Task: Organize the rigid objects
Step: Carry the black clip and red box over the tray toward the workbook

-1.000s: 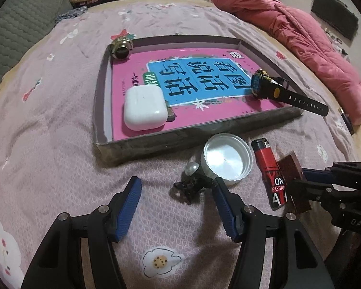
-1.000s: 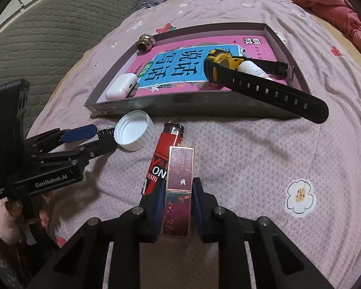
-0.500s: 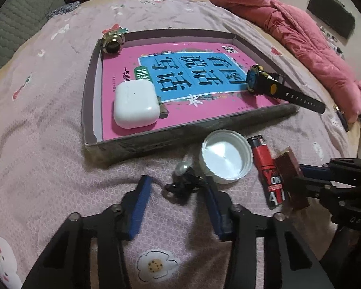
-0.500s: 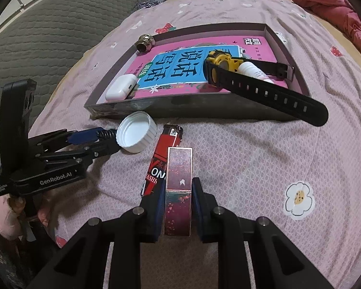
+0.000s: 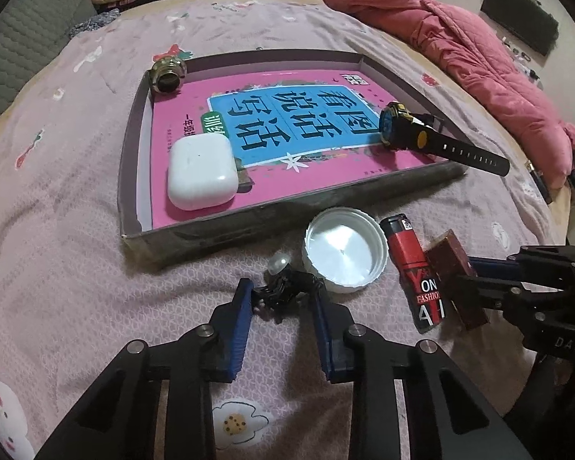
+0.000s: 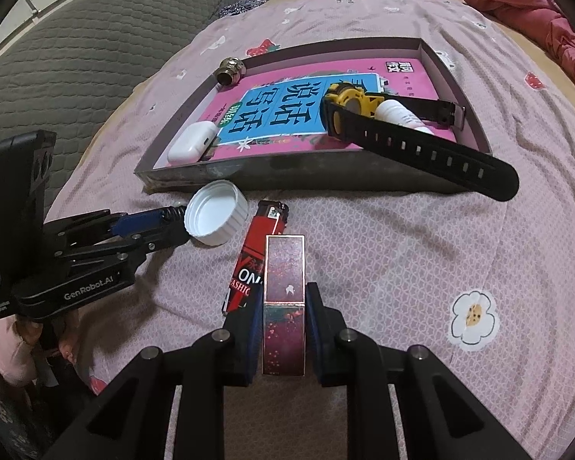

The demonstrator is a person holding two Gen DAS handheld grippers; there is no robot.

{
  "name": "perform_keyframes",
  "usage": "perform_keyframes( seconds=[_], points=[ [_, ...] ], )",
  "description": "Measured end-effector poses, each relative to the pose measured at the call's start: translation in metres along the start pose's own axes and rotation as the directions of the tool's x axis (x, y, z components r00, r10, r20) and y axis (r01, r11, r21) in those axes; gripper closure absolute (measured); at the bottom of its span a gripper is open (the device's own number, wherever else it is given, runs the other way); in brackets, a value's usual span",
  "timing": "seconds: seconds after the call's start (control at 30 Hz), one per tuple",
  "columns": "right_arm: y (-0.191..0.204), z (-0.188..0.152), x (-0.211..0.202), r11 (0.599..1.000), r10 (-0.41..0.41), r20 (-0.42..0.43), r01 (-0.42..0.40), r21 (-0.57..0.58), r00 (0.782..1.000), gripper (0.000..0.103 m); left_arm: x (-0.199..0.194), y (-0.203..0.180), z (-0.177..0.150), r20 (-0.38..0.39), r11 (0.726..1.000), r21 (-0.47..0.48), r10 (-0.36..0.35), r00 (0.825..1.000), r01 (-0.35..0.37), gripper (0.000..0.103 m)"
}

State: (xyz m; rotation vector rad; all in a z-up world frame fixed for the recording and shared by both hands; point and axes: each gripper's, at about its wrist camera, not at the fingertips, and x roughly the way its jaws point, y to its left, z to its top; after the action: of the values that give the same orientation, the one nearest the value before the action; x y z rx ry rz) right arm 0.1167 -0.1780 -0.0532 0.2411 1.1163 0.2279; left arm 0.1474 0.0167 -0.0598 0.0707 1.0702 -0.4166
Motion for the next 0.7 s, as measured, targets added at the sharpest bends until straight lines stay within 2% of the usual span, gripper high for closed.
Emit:
perform_keyframes(
  seconds=[0.47, 0.7],
  points=[
    [0.009, 0.005, -0.012, 0.999, -0.008, 0.046, 0.01, -0.032, 0.999, 0.082, -0.017, -0.002, -0.001, 0.034, 0.999, -0.033, -0.004, 0.999, 0.005, 0.073],
    [0.017, 0.013, -0.019, 0.998, -0.01, 0.065, 0.013, -0.055, 0.998, 0.082, -0.04, -0.009, 0.004, 0.073, 0.999, -0.052, 0.003, 0.997, 0.0, 0.073]
  ],
)
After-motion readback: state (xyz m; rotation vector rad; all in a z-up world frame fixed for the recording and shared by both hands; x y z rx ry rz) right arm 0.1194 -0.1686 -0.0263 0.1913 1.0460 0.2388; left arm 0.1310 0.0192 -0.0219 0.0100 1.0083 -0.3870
